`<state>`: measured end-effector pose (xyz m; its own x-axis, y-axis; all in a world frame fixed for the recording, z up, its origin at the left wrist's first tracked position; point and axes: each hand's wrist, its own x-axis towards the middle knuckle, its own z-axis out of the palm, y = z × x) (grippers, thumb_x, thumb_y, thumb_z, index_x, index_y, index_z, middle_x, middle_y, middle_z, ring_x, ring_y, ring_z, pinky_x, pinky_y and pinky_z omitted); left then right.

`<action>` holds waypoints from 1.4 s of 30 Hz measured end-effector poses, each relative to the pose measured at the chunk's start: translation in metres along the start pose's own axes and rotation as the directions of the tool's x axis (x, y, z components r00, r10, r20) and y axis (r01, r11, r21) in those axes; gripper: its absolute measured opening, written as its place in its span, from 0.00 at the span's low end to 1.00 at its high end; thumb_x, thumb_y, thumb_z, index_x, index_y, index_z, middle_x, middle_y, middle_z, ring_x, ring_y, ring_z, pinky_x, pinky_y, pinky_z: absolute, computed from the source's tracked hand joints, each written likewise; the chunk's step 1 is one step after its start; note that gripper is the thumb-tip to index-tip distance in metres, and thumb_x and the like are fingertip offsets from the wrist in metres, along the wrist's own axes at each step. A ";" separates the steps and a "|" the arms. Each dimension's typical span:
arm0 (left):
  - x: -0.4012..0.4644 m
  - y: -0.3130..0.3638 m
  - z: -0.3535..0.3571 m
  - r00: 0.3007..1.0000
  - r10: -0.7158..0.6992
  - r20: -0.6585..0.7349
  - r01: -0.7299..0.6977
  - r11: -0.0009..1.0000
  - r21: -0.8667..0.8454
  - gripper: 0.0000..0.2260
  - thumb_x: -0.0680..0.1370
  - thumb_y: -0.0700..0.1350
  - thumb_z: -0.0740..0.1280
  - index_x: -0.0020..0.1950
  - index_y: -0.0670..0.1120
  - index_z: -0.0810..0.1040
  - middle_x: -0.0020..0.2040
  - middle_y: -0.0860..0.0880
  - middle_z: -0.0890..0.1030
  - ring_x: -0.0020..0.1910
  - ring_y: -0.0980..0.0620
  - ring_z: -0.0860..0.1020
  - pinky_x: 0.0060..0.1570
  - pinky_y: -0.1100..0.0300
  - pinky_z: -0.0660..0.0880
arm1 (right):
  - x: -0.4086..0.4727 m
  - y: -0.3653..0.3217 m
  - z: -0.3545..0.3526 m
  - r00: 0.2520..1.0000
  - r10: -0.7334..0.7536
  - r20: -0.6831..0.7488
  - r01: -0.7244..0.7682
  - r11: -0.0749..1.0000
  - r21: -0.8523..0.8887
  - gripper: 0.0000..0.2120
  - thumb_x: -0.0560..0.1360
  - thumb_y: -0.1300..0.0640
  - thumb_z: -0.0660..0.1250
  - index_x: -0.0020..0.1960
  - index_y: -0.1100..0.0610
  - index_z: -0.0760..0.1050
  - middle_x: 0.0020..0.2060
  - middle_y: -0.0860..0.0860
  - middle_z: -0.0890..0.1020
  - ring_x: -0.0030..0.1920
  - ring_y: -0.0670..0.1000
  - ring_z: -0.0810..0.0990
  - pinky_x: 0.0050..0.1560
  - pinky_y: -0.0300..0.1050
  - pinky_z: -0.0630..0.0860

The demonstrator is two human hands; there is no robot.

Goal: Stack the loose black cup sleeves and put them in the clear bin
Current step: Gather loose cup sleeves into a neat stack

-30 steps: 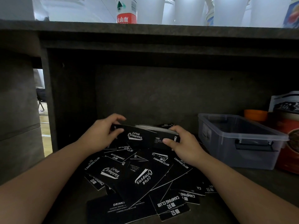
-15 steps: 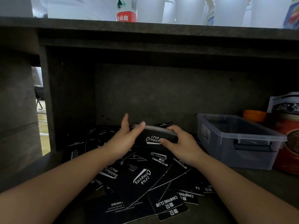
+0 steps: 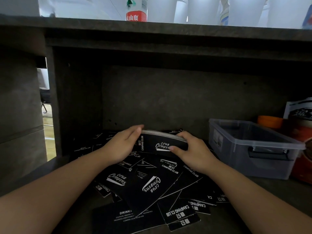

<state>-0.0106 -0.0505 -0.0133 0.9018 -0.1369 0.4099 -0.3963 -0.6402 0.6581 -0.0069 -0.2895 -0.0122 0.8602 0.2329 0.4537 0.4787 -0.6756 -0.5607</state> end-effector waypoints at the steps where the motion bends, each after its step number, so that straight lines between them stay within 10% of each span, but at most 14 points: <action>1: 0.000 -0.003 -0.001 1.000 -0.004 -0.027 0.004 1.000 0.007 0.26 0.81 0.59 0.49 0.77 0.51 0.64 0.73 0.52 0.70 0.72 0.56 0.66 0.70 0.62 0.59 | 0.000 0.000 0.000 1.000 0.007 0.000 -0.007 1.000 -0.002 0.11 0.74 0.48 0.70 0.54 0.46 0.73 0.47 0.42 0.80 0.48 0.41 0.78 0.51 0.38 0.74; 6: 0.005 -0.017 -0.015 0.979 -0.095 -0.179 0.128 0.975 0.183 0.22 0.84 0.53 0.54 0.76 0.47 0.65 0.70 0.44 0.73 0.70 0.47 0.70 0.67 0.58 0.64 | 0.001 0.000 0.000 0.994 0.001 -0.110 0.001 1.000 0.015 0.07 0.74 0.50 0.70 0.50 0.47 0.74 0.43 0.43 0.80 0.44 0.40 0.77 0.42 0.31 0.70; 12: -0.003 -0.028 -0.038 0.950 -0.198 0.241 0.102 0.927 0.360 0.54 0.56 0.82 0.59 0.77 0.57 0.58 0.76 0.53 0.64 0.74 0.53 0.62 0.72 0.56 0.61 | 0.005 0.002 -0.009 0.934 0.144 -0.328 -0.075 0.974 0.214 0.08 0.74 0.52 0.70 0.51 0.50 0.74 0.41 0.41 0.79 0.43 0.39 0.77 0.36 0.28 0.66; 20: 0.005 -0.022 -0.012 0.944 -0.152 0.295 0.001 0.890 0.455 0.63 0.53 0.86 0.47 0.80 0.53 0.45 0.76 0.55 0.65 0.77 0.53 0.59 0.75 0.56 0.56 | 0.006 0.009 -0.006 0.910 0.270 -0.316 -0.189 0.946 0.264 0.09 0.75 0.52 0.69 0.53 0.52 0.75 0.43 0.46 0.80 0.43 0.44 0.77 0.37 0.36 0.68; 23: 0.009 -0.019 -0.018 0.973 -0.096 0.208 -0.031 0.845 0.533 0.58 0.55 0.85 0.44 0.77 0.52 0.63 0.66 0.53 0.78 0.66 0.55 0.73 0.68 0.57 0.69 | 0.007 0.011 -0.005 0.899 0.302 -0.318 -0.209 0.932 0.294 0.10 0.74 0.52 0.69 0.54 0.53 0.75 0.45 0.48 0.81 0.46 0.48 0.78 0.44 0.39 0.68; 27: 0.009 -0.016 -0.029 0.995 0.034 0.095 -0.086 0.779 0.622 0.43 0.63 0.81 0.42 0.48 0.53 0.83 0.39 0.54 0.83 0.39 0.61 0.80 0.46 0.57 0.79 | 0.007 0.011 -0.006 0.902 0.297 -0.313 -0.205 0.934 0.294 0.09 0.75 0.52 0.69 0.52 0.53 0.75 0.44 0.47 0.81 0.46 0.49 0.79 0.46 0.40 0.69; 32: 0.002 -0.021 -0.047 0.941 -0.267 0.208 0.097 0.802 0.590 0.51 0.56 0.83 0.52 0.74 0.58 0.65 0.73 0.52 0.67 0.73 0.51 0.62 0.70 0.53 0.65 | 0.006 0.009 -0.004 0.923 0.261 -0.281 -0.181 0.942 0.282 0.07 0.75 0.53 0.70 0.51 0.52 0.75 0.42 0.44 0.79 0.43 0.44 0.77 0.38 0.37 0.69; 35: -0.002 -0.027 -0.057 0.903 -0.372 0.213 0.194 0.797 0.572 0.63 0.42 0.87 0.51 0.72 0.56 0.68 0.72 0.51 0.68 0.72 0.50 0.64 0.67 0.55 0.66 | 0.005 0.008 -0.002 0.939 0.227 -0.257 -0.156 0.950 0.269 0.06 0.74 0.54 0.70 0.51 0.52 0.76 0.41 0.44 0.80 0.43 0.44 0.77 0.40 0.36 0.70; 38: -0.003 -0.030 -0.063 0.931 -0.357 0.081 0.254 0.789 0.560 0.51 0.51 0.82 0.63 0.64 0.52 0.73 0.62 0.51 0.72 0.63 0.50 0.70 0.58 0.57 0.72 | 0.004 0.008 -0.001 0.956 0.210 -0.203 -0.162 0.959 0.231 0.07 0.75 0.53 0.70 0.51 0.50 0.75 0.43 0.45 0.81 0.46 0.45 0.78 0.44 0.41 0.71; 42: 0.005 -0.037 -0.062 0.946 -0.243 -0.216 0.308 0.881 0.360 0.08 0.76 0.50 0.71 0.51 0.51 0.76 0.55 0.47 0.79 0.52 0.50 0.76 0.49 0.59 0.70 | 0.002 0.008 -0.001 0.971 0.182 -0.155 -0.151 0.970 0.191 0.05 0.75 0.53 0.69 0.50 0.49 0.74 0.41 0.42 0.79 0.43 0.40 0.76 0.39 0.34 0.68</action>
<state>-0.0025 0.0194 0.0039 0.9120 0.1892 0.3639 -0.0090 -0.8778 0.4789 -0.0014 -0.2947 -0.0153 0.8949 -0.0048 0.4461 0.3682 -0.5568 -0.7446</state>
